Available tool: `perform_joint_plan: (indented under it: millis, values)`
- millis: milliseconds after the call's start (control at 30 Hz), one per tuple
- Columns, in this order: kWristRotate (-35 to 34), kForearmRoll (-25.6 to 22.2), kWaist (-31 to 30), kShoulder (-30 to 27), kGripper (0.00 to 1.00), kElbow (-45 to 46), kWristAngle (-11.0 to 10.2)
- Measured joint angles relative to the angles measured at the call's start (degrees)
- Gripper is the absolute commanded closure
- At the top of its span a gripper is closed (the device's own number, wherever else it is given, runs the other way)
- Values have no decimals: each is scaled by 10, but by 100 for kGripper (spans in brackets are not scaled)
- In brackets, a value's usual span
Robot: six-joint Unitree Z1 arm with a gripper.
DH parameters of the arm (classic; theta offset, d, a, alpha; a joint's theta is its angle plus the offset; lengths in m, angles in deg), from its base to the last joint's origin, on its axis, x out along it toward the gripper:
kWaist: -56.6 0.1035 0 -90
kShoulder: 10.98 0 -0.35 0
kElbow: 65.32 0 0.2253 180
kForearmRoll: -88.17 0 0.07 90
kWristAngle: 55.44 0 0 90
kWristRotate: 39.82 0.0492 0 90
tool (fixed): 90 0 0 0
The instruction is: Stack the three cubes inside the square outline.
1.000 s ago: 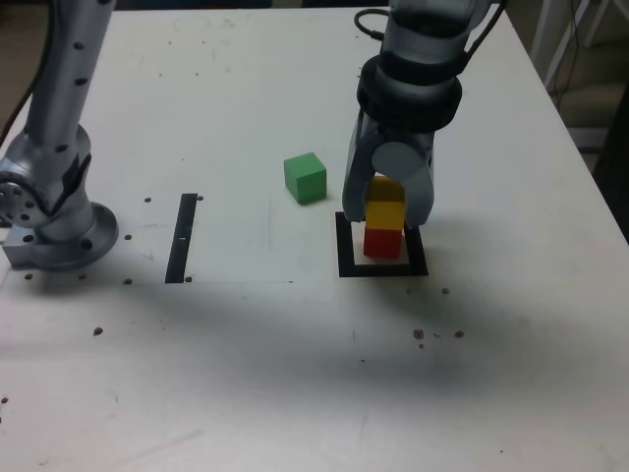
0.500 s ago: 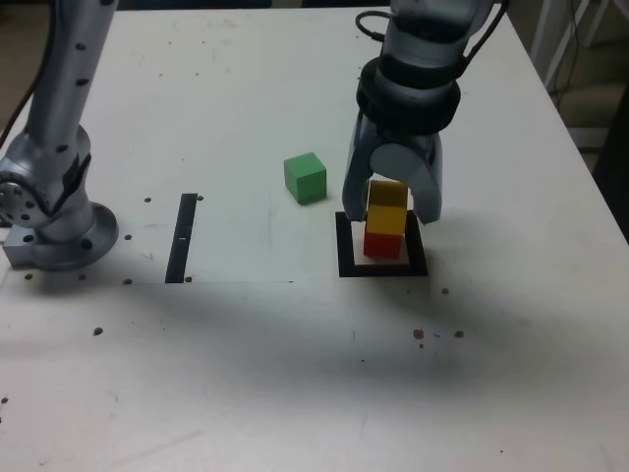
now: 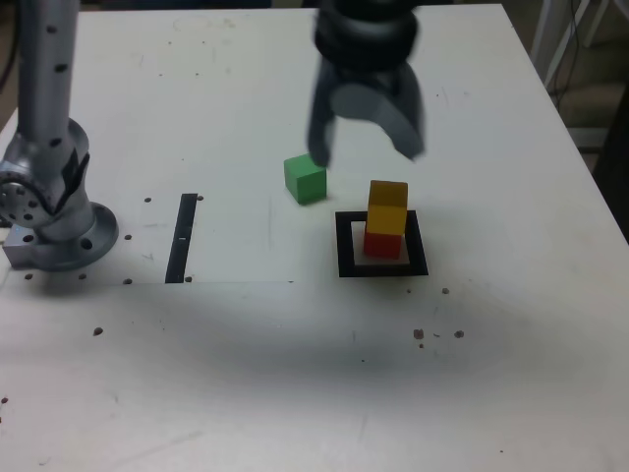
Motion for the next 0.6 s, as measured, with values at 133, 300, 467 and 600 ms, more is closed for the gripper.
perform_joint_plan:
  millis: [133,300,467,600]
  values:
    - [-24,-1,34,-43,1,51,-6]
    - [-70,11,74,-80,0,108,4]
    - [-117,34,96,-85,1,158,22]
    - [-146,71,119,-86,1,199,34]
